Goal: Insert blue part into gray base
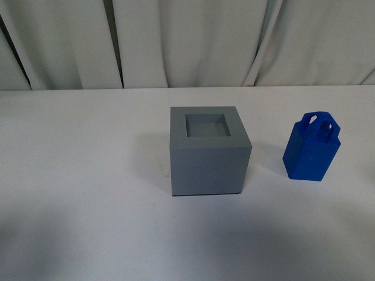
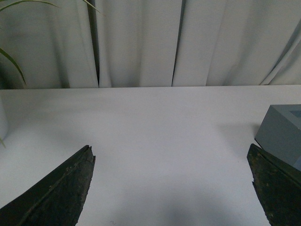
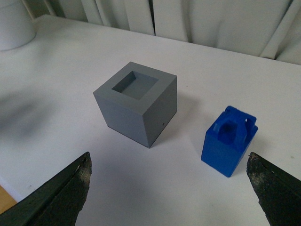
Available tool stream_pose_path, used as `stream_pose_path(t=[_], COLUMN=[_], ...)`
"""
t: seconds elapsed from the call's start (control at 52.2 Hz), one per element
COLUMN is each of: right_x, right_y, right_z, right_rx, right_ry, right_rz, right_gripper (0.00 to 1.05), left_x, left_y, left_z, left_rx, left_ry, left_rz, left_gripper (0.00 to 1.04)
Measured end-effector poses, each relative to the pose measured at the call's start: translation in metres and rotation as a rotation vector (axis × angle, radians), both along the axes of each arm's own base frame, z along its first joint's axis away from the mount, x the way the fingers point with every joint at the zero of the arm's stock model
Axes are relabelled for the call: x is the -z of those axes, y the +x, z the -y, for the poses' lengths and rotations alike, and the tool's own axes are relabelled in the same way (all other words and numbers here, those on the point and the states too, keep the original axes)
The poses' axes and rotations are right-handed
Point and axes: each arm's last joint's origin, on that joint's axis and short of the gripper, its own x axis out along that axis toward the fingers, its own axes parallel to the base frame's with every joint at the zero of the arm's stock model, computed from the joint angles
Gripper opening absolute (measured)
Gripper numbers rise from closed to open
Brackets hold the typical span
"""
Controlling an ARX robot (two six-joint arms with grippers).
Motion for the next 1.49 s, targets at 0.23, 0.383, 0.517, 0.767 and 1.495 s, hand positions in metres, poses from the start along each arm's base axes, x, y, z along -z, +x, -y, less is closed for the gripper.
stream_pose_path(t=[0.23, 0.383, 0.517, 0.767, 1.495], right_x=[-0.034, -0.053, -0.060, -0.061, -0.017], right_y=[0.061, 0.100, 0.135, 0.177, 0.211], right_z=[-0.018, -0.027, -0.031, -0.042, -0.061], right_rx=[-0.170, -0.301, -0.406, -0.528, -0.708], right_ry=[-0.188, -0.356, -0.563, -0.799, -1.061], right_rz=[-0.026, -0.074, -0.111, -0.182, -0.333], right_gripper=[0.97, 0.97, 0.97, 0.97, 0.97], left_x=[0.000, 0.000, 0.000, 0.000, 0.000], left_y=[0.000, 0.000, 0.000, 0.000, 0.000], left_z=[0.000, 0.000, 0.000, 0.000, 0.000], left_rx=[0.000, 0.000, 0.000, 0.000, 0.000], left_ry=[0.000, 0.000, 0.000, 0.000, 0.000], left_rz=[0.000, 0.000, 0.000, 0.000, 0.000], left_gripper=[0.99, 0.99, 0.99, 0.99, 0.99])
